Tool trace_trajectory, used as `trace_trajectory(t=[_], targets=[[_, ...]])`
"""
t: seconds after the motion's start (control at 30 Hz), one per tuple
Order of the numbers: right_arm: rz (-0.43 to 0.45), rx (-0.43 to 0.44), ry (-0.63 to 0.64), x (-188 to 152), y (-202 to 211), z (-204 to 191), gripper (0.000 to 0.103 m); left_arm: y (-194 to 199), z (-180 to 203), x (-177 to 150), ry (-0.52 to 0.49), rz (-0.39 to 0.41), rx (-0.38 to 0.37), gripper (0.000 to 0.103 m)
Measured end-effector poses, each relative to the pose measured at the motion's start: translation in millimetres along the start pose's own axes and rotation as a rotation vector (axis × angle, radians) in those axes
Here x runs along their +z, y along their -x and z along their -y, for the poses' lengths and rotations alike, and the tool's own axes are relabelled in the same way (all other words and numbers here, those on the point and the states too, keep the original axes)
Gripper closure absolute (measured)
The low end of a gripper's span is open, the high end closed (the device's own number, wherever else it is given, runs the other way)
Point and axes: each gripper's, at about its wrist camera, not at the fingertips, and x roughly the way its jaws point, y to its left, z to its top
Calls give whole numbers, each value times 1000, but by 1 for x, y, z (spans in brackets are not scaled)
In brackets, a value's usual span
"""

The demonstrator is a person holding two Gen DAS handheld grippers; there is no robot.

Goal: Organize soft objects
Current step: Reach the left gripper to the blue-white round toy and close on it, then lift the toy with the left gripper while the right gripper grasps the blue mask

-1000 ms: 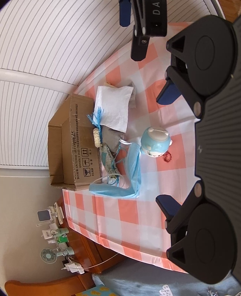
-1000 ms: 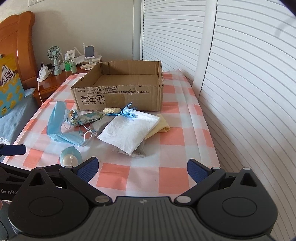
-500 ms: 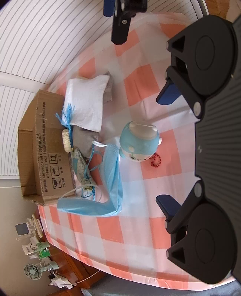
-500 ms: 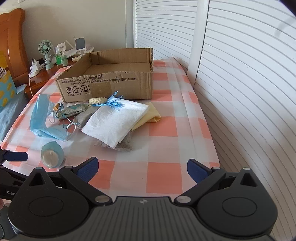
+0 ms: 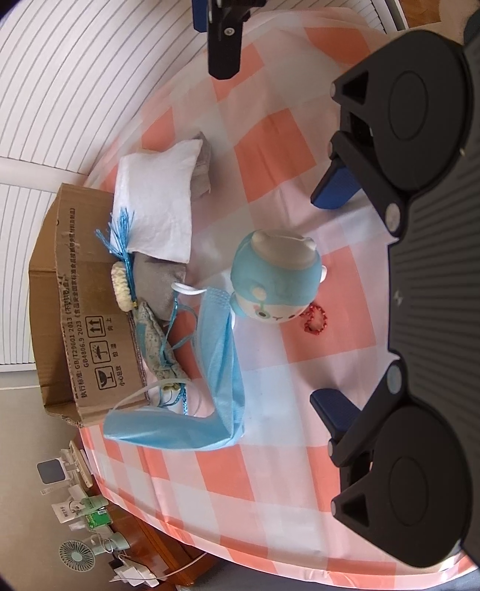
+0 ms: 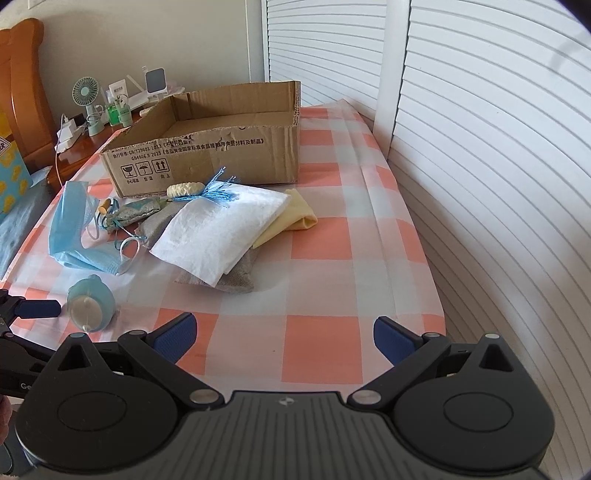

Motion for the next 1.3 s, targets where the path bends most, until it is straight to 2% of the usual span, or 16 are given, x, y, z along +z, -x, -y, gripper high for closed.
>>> trace_trajectory(t=[0.2, 0.4, 0.53, 0.7, 0.83, 1.3], targets=[[-29, 4, -8, -1, -11, 4, 0, 0, 2, 1, -22, 27, -8, 1], [-49, 6, -6, -5, -19, 7, 0, 8, 7, 7, -56, 73, -26, 11], [-63, 9, -11, -5, -25, 10, 0, 10, 8, 10, -59, 84, -34, 28], [-76, 10, -3, -6, -31, 11, 0, 10, 10, 13, -71, 82, -41, 36], [-77, 25, 5, -6, -33, 11, 0, 7, 11, 15, -76, 76, -51, 55], [-39, 86, 79, 0, -34, -2, 0, 24, 7, 17, -70, 91, -66, 56]])
